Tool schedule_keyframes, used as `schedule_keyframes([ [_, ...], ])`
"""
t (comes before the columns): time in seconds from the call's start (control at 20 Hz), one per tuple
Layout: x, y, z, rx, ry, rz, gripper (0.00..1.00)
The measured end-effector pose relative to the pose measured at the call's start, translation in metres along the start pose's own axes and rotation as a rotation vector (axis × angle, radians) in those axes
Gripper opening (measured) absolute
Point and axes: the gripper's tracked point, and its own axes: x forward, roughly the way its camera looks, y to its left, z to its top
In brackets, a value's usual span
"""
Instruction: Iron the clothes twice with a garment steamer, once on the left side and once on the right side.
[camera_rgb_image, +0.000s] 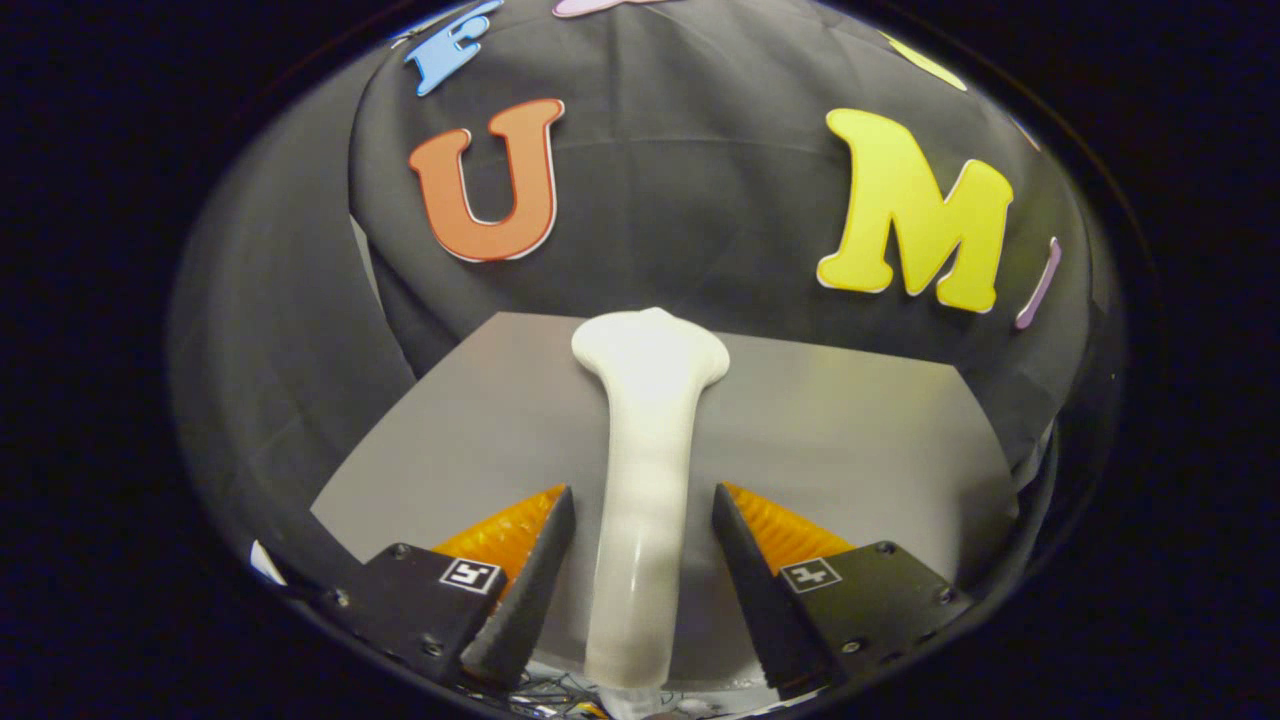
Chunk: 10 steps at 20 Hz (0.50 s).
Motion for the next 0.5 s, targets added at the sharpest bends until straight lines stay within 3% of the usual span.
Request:
schedule_keyframes([
  [0.05, -0.001, -0.001, 0.002, -0.004, 0.013, -0.005, 0.81],
  [0.25, 0.0, 0.0, 0.0, 0.01, 0.028, -0.009, 0.42],
  [0.5, -0.009, 0.004, 0.005, 0.027, 0.018, 0.047, 0.37],
])
